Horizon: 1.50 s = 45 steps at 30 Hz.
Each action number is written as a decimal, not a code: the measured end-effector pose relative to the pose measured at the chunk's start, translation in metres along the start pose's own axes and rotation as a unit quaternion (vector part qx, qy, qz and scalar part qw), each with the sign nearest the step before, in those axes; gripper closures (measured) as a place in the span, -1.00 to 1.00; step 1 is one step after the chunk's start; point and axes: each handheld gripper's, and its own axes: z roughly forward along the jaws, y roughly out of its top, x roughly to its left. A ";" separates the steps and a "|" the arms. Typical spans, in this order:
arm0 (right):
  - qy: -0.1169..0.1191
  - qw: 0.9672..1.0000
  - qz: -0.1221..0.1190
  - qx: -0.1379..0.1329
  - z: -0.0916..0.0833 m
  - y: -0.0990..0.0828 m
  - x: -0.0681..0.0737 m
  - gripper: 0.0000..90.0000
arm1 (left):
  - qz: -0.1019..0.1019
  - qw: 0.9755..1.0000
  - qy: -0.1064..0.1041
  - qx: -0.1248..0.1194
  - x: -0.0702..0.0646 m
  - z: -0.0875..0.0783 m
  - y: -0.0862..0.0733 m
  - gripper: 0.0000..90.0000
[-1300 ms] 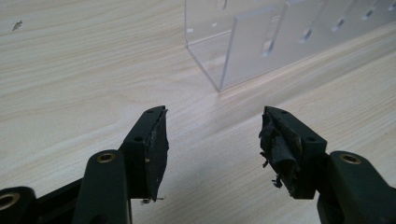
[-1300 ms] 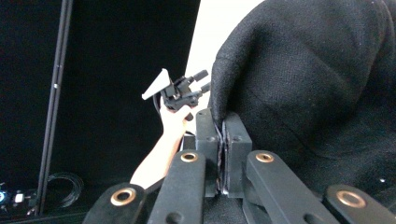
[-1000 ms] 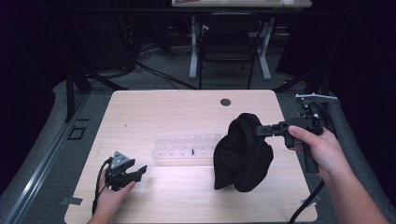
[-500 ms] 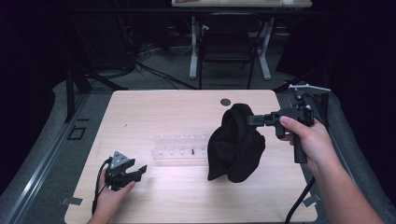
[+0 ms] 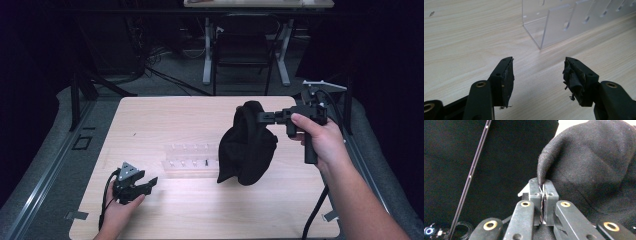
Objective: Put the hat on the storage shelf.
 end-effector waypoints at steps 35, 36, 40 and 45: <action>0.006 1.000 -0.003 -0.011 0.047 0.041 -0.007 0.96 | -0.001 1.000 -0.003 -0.002 0.001 0.000 0.001 -0.08; 0.006 1.000 -0.004 -0.008 0.048 0.041 -0.007 0.96 | -0.001 1.000 -0.002 -0.004 0.001 0.000 0.001 -0.08; 0.005 1.000 -0.004 -0.010 0.053 0.044 -0.007 0.96 | -0.002 1.000 -0.003 -0.004 0.000 0.000 0.001 -0.08; 0.000 1.000 -0.003 -0.008 0.056 0.046 -0.009 0.96 | -0.002 1.000 -0.003 -0.003 0.001 0.000 0.001 -0.08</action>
